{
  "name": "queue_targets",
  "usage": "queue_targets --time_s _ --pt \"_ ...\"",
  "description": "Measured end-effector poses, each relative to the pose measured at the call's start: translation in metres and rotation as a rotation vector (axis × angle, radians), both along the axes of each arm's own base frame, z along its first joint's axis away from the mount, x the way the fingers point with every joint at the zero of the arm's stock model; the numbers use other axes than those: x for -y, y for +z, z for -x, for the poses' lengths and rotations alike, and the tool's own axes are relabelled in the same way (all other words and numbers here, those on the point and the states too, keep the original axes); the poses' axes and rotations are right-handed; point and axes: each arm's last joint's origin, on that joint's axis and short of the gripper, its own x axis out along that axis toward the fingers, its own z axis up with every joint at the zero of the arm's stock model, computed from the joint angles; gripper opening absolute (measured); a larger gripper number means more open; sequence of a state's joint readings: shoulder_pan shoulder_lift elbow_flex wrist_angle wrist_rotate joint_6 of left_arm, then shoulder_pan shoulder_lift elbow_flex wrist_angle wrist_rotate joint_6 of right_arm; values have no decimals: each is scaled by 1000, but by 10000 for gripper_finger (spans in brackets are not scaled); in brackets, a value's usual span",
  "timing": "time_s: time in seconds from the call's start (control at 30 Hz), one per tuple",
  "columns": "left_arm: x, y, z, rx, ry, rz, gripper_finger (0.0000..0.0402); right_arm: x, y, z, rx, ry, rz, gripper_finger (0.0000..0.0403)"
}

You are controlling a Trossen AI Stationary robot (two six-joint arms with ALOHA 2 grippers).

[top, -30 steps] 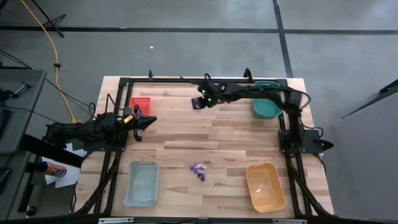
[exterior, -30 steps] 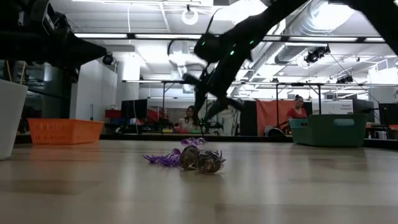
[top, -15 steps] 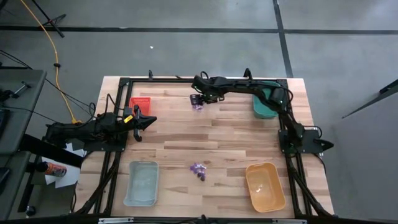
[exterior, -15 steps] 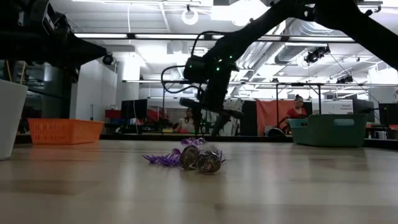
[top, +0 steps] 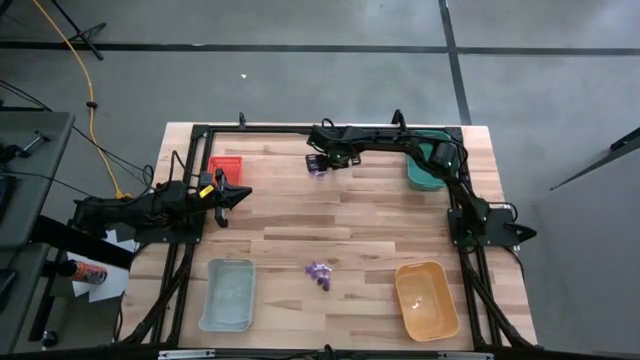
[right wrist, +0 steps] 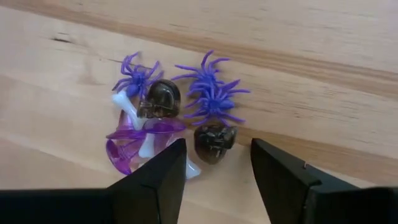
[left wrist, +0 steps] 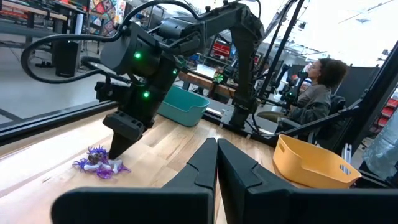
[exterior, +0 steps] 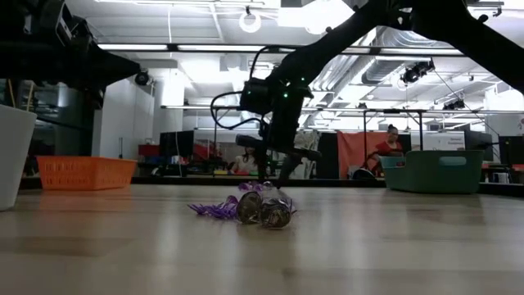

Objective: Sort Halloween decoration
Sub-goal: Put the black skull toy into the green bin

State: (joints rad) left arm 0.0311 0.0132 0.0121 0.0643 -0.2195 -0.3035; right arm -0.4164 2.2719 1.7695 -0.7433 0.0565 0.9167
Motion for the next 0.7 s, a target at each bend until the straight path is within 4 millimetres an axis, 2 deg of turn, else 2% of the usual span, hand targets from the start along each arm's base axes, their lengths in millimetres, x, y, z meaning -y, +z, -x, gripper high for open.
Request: queue_targets --time_s 0.3,0.7 --pt "0 0 0 0 0 0 1 2 1 -1 -3 -15 44 135" --pt "0 0 0 0 0 0 1 -2 0 0 -22 24 19 128"
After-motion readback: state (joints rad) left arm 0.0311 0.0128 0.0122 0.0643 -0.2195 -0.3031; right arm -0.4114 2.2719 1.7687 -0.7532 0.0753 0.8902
